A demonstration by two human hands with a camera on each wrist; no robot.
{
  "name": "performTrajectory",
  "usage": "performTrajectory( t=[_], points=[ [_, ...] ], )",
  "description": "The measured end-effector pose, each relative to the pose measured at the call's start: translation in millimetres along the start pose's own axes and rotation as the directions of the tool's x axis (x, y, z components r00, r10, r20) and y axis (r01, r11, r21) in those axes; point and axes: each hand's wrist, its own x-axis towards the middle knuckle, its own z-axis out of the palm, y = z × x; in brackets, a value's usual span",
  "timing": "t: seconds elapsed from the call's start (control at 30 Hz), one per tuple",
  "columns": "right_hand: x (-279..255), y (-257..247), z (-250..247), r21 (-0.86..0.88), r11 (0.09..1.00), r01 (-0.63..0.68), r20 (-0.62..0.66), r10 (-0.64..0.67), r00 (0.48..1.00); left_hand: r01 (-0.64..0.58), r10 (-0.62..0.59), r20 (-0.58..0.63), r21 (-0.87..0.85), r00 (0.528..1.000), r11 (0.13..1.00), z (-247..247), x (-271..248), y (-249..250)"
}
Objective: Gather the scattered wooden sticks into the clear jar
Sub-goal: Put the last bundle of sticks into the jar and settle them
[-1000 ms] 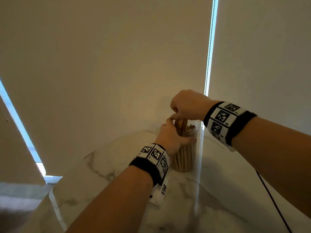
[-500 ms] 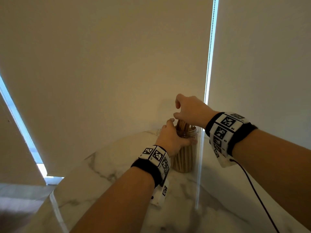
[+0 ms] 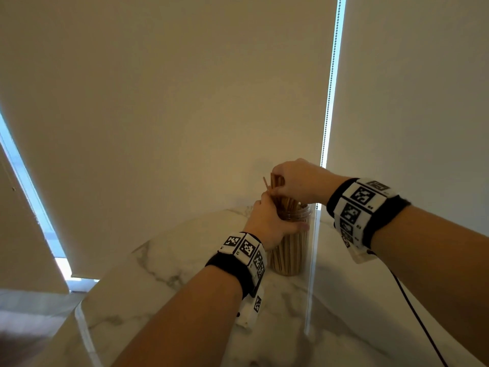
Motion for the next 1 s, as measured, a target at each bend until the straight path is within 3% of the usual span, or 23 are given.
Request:
performTrajectory(
  t=[0.07,0.17,0.2,0.27,0.33,0.37,0.47,0.53,0.7,0.87,1.0],
  points=[
    [0.3,-0.2,1.5,0.005,1.0,-0.011,0.044,0.011,0.999,0.004,-0.004,0.003,-0.003,1.0,1.0,0.2,0.7,-0.1],
    [-1.9,4.7,-0.7,0.202,0.974,-0.105,0.209,0.062,0.976,0.0,0.001,0.005,-0.011,1.0,1.0,-0.5,0.4,0.2],
    [-3.1,7.9,-2.1,0.274,0.953,-0.129,0.2,0.075,0.977,-0.006,0.006,0.005,-0.011,1.0,1.0,-0.2,0.4,0.1],
    [-5.7,13.3,-2.8,0.368,0.92,-0.131,0.059,0.118,0.991,-0.021,0.021,-0.003,-0.012,1.0,1.0,-0.2,-0.2,0.6],
    [-8.2,16.2,0.2,0.345,0.933,-0.106,-0.05,0.131,0.99,-0.027,0.027,-0.011,-0.017,1.0,0.999,-0.3,-0.5,1.1],
    [-9.7,15.6,2.6,0.305,0.948,-0.087,-0.039,0.104,0.994,-0.023,0.022,-0.012,-0.023,1.0,0.999,-0.1,-0.7,1.5],
    [-12.7,10.0,10.7,0.245,0.967,-0.069,0.131,0.037,0.991,-0.012,0.012,-0.005,-0.037,1.0,0.999,0.5,-0.5,2.1],
    [-13.6,7.3,10.2,0.202,0.976,-0.077,0.165,0.044,0.985,-0.011,0.011,-0.005,-0.028,1.0,1.0,0.8,0.3,1.6],
    [-13.9,7.6,9.5,0.24,0.967,-0.089,-0.172,0.132,0.976,-0.001,0.001,-0.013,-0.007,1.0,1.0,1.1,-0.3,1.1],
    [-15.4,4.8,20.1,0.186,0.98,-0.069,0.102,0.051,0.993,-0.019,0.019,-0.016,-0.015,1.0,1.0,-0.1,-1.0,3.5],
    [-18.1,10.9,-0.8,0.22,0.971,-0.09,0.168,0.054,0.984,-0.021,0.021,-0.028,-0.006,0.999,1.0,1.0,-1.1,1.2]
  ],
)
